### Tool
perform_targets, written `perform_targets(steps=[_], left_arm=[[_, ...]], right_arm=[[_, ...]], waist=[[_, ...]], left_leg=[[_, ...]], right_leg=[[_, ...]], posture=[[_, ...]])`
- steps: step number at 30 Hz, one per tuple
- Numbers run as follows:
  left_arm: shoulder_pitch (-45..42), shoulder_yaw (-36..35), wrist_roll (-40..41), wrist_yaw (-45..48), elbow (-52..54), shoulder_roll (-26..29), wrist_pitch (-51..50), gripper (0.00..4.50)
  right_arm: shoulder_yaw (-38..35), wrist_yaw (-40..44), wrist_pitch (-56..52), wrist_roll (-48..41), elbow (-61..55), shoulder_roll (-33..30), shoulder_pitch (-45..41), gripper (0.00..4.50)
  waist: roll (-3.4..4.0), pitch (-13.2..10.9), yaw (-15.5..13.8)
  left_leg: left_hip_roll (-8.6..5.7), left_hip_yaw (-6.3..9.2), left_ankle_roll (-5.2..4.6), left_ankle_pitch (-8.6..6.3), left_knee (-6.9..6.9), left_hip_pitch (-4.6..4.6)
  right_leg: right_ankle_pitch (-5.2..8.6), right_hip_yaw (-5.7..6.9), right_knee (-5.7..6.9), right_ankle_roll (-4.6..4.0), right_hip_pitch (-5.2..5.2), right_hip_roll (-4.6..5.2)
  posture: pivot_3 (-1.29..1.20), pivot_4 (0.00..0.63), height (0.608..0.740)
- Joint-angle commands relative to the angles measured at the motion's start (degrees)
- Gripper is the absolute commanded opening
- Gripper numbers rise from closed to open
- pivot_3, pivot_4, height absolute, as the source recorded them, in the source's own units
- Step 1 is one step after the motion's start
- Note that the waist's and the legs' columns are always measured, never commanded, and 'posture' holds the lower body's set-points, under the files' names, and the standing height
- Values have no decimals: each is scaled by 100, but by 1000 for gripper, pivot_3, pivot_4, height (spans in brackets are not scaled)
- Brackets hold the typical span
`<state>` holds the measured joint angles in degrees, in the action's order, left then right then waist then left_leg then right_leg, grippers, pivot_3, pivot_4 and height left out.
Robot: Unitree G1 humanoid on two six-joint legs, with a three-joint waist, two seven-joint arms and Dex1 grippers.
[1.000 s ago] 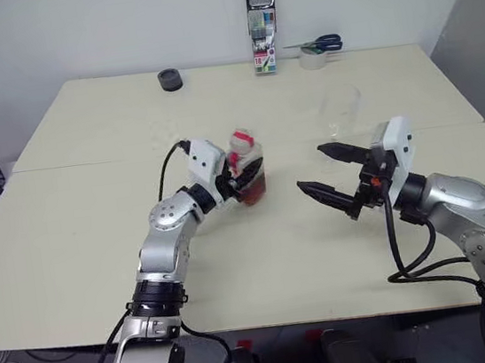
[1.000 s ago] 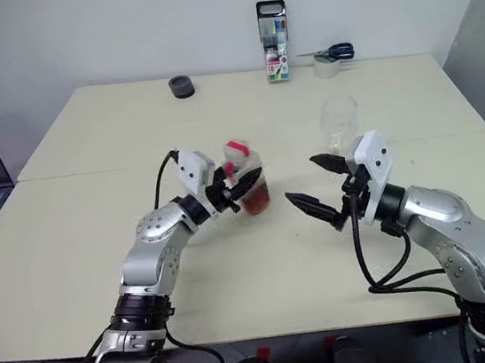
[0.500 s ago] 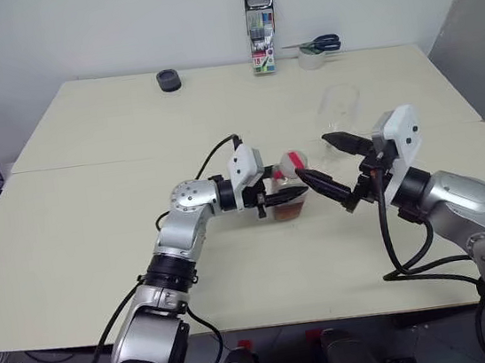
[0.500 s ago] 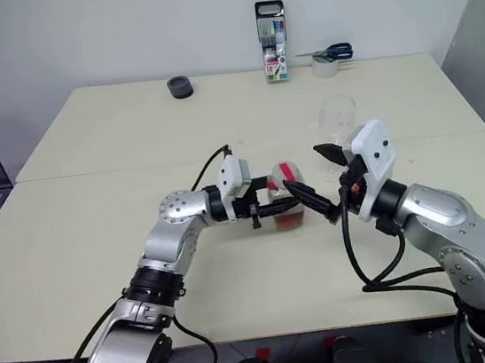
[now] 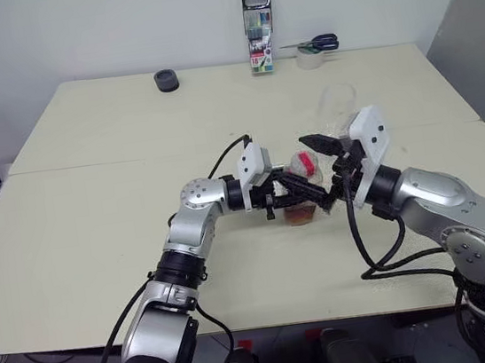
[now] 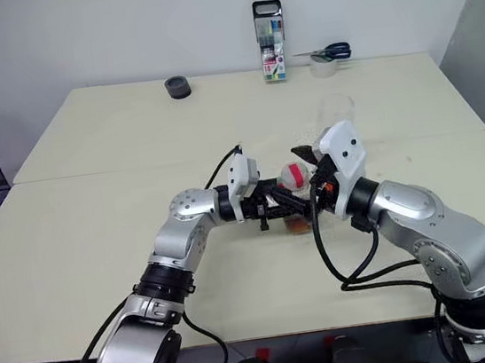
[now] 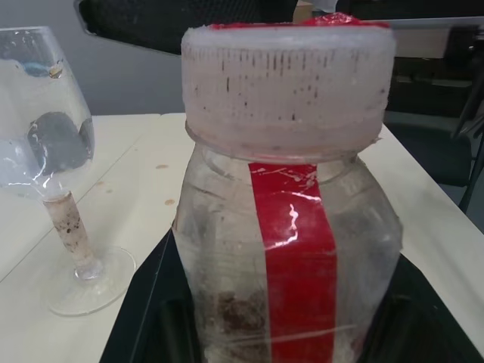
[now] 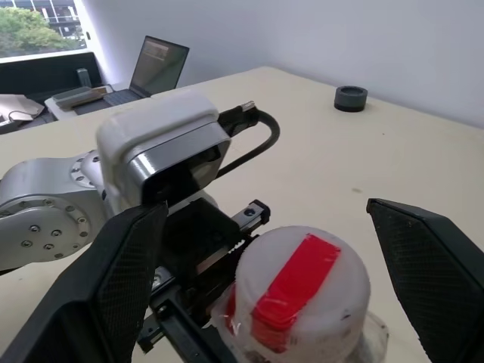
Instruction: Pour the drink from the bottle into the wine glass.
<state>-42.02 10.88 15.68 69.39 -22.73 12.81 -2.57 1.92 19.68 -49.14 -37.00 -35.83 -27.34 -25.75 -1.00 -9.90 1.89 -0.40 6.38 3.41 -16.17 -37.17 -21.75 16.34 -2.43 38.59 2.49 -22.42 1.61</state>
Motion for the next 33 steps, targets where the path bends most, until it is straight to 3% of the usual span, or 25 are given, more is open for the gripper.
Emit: perform_targets(steps=[1,8,9,13,19,23,31,33], left_arm=[[-109,-112,129,16,214,0,9,1818],[-99,-113,114,22,232,52,-1,1818],[-90,-112,114,31,245,64,-8,1818],[-79,-101,127,70,301,102,-65,1818],[-54,-66,131,263,424,179,-106,1815],[-31,-132,111,124,465,173,-83,1815],[-71,-232,130,-143,377,168,-100,1814],[-165,-303,143,-239,266,124,-76,1814]], right_arm=[[-23,21,174,99,-42,59,-115,4126],[23,196,290,246,16,74,-77,2011],[31,302,351,237,13,53,-60,1898],[113,1195,609,138,213,-281,-101,1909],[777,4039,1570,587,2282,-1354,-1421,1909],[909,4532,1524,639,3079,-1296,-2036,1909],[-190,3369,834,192,2074,-1177,-1457,4475],[-465,2971,338,-48,1423,-1258,-1112,4500]], waist=[[0,0,1],[0,0,1],[0,0,0],[0,0,0],[7,-6,37],[8,-6,52],[10,-6,-7],[9,-7,-19]], left_leg=[[0,0,0,0,0,0],[0,0,0,0,0,0],[0,0,0,0,0,0],[-1,0,0,0,-1,0],[3,-7,-2,0,-4,4],[8,0,-2,0,-5,6],[-7,-1,17,11,-34,-65],[-7,9,22,13,-69,-114]], right_leg=[[0,0,0,0,0,0],[0,0,1,0,-1,0],[0,0,1,0,-1,0],[0,0,1,0,-1,0],[0,-2,2,0,0,-6],[0,2,4,-1,0,-11],[-1,-3,31,-2,-66,24],[-2,8,39,-2,-97,23]], posture=[[0,150,740],[0,150,740],[0,150,740],[0,150,740],[0,150,740],[0,150,740],[0,150,740],[0,150,740]])
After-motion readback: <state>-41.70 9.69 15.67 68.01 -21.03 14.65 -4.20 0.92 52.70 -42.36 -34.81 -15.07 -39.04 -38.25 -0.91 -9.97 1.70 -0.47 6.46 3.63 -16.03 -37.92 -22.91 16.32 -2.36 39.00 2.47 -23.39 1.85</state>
